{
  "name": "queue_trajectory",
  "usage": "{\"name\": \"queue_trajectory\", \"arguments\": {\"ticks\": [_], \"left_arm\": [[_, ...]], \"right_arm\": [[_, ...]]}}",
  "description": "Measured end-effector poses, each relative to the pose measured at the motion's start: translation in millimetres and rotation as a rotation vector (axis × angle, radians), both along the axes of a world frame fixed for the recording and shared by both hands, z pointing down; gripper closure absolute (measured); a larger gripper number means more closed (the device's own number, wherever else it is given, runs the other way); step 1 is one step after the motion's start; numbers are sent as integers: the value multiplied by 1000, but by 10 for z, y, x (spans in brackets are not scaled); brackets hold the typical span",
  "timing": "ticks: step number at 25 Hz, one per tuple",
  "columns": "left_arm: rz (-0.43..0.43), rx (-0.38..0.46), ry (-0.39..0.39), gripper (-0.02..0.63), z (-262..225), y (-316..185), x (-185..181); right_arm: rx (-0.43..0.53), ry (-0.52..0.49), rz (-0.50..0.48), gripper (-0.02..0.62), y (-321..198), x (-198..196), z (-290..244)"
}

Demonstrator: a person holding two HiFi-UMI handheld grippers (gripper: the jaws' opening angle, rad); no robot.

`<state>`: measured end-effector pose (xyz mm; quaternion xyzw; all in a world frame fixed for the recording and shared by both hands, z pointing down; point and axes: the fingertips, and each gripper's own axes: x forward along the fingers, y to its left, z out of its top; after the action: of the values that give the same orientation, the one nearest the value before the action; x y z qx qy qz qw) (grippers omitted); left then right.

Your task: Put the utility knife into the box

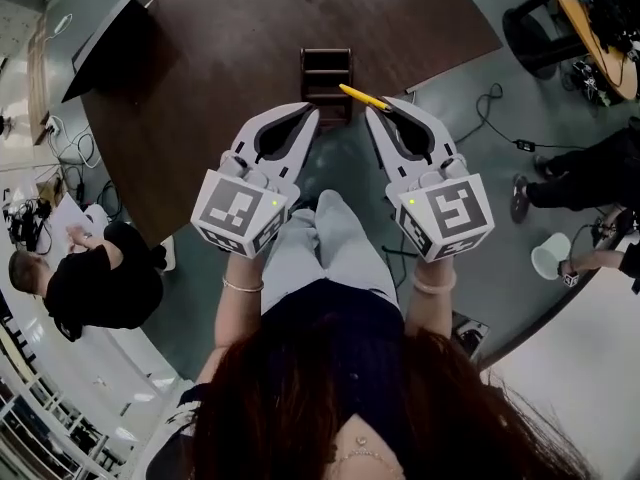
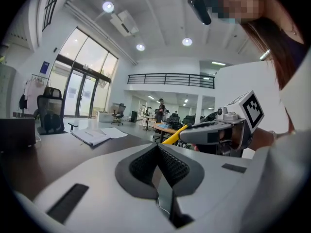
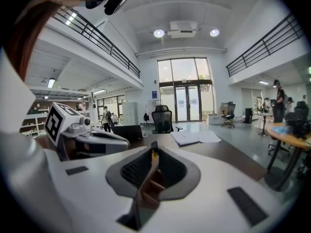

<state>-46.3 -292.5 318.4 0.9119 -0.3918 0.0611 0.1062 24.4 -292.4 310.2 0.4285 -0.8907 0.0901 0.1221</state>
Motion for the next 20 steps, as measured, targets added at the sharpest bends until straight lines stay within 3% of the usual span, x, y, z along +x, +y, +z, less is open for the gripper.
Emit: {"name": "queue_trajectory", "arguments": {"ticks": [20], "left_arm": [[-22, -186, 25, 604, 1191, -246, -91]], "right_arm": [[-309, 8, -6, 543, -202, -216, 1642]]}}
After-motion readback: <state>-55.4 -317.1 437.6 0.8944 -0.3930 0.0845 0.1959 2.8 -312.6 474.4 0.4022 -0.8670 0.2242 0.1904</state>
